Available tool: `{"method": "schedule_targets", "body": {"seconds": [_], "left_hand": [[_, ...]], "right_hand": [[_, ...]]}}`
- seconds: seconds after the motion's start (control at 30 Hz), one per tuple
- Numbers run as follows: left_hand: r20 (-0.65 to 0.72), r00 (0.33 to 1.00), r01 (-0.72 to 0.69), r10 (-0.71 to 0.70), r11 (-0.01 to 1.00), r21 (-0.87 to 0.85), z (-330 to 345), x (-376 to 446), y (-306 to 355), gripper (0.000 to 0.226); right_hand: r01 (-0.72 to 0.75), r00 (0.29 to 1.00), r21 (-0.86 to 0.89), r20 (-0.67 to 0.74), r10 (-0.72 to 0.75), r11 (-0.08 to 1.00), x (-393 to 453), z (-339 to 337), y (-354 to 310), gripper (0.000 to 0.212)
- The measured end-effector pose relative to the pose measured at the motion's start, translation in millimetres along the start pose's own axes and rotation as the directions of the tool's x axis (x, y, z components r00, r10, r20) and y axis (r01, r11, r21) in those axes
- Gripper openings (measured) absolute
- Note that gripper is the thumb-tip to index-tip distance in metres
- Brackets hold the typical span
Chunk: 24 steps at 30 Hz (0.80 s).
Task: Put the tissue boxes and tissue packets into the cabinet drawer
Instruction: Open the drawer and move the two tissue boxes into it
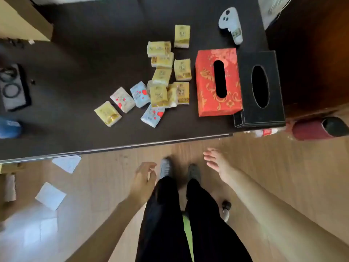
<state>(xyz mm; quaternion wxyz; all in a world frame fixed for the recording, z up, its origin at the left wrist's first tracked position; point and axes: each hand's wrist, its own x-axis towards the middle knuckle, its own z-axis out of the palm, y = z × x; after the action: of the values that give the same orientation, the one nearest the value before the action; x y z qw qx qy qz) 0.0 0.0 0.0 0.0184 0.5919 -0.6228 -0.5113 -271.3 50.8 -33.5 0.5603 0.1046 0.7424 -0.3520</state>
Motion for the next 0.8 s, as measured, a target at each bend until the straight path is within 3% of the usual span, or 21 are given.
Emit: {"method": "schedule_targets", "body": {"seconds": [0.17, 0.3, 0.43, 0.57, 0.67, 0.8], "left_hand": [[-0.184, 0.951, -0.199, 0.248, 0.948, 0.249, 21, 47, 6, 0.037], [-0.224, 0.927, -0.246, 0.301, 0.938, 0.243, 30, 57, 4, 0.038], [-0.252, 0.922, -0.253, 0.294, 0.950, 0.183, 29, 61, 6, 0.035], [-0.276, 0.928, -0.203, 0.250, 0.961, 0.185, 26, 64, 8, 0.034], [-0.308, 0.926, -0.160, 0.219, 0.965, 0.206, 28, 64, 8, 0.034], [-0.404, 0.914, 0.049, -0.033, 0.998, 0.029, 33, 71, 9, 0.035]], "right_hand": [[0.028, 0.996, 0.252, 0.070, -0.047, 0.967, 66, 22, -19, 0.015], [-0.008, 0.987, 0.434, 0.149, -0.063, 0.901, 91, 25, -17, 0.020], [0.039, 0.985, 0.543, 0.122, -0.125, 0.839, 98, 23, -10, 0.013], [0.090, 0.990, 0.568, 0.037, -0.134, 0.818, 93, 26, -13, 0.027], [-0.004, 0.997, 0.647, 0.062, -0.048, 0.762, 89, 26, -20, 0.031], [-0.036, 0.997, 0.652, 0.075, -0.017, 0.757, 90, 25, -28, 0.024]]}}
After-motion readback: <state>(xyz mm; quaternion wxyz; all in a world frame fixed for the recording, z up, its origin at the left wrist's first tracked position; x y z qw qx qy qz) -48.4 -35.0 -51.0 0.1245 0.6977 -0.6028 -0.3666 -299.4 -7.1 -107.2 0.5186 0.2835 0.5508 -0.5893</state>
